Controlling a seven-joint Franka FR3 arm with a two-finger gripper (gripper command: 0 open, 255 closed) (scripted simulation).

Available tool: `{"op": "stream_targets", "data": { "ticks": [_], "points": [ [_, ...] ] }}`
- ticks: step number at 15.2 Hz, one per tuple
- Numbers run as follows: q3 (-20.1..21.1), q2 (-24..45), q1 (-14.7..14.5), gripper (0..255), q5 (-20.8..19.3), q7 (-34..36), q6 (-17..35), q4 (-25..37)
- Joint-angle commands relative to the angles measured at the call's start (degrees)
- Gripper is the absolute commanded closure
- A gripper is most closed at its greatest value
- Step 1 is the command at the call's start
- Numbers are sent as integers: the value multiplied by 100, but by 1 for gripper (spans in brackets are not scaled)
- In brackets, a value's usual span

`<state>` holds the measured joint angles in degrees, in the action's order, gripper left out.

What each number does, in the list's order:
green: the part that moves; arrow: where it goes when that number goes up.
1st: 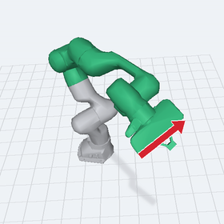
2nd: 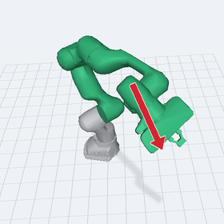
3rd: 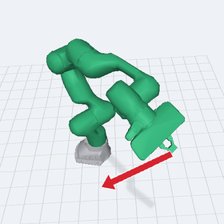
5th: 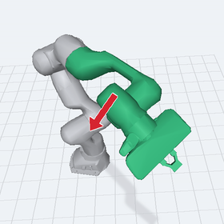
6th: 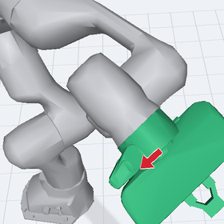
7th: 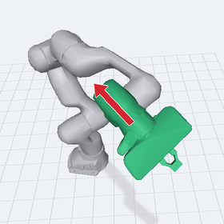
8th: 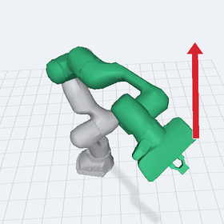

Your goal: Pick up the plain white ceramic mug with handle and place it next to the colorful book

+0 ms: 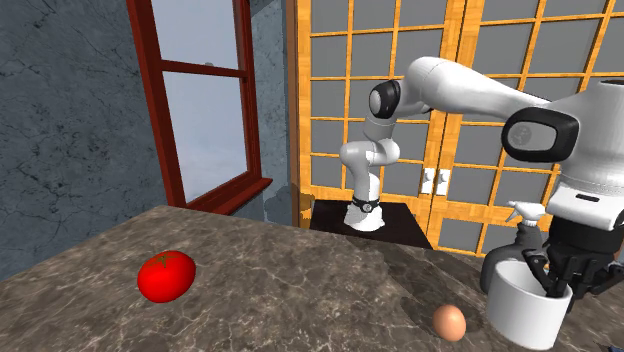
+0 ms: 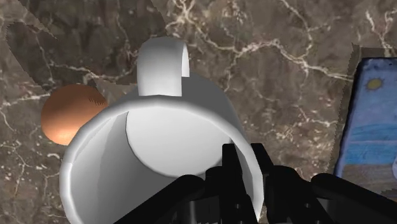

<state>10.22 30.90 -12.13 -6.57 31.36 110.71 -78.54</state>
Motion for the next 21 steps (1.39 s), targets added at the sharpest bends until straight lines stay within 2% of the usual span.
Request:
{"op": "stream_targets", "data": {
  "ticks": [1,9,17,18,21],
  "points": [
    [-3,15,2,255,-8,13,156,-135],
    [-26,185,3,255,-49,49,665,-478],
    [-26,186,3,255,-49,49,664,-475],
    [-26,186,3,0,-49,49,664,-476],
    [-26,185,3,0,-49,49,664,-476]
  ]
}}
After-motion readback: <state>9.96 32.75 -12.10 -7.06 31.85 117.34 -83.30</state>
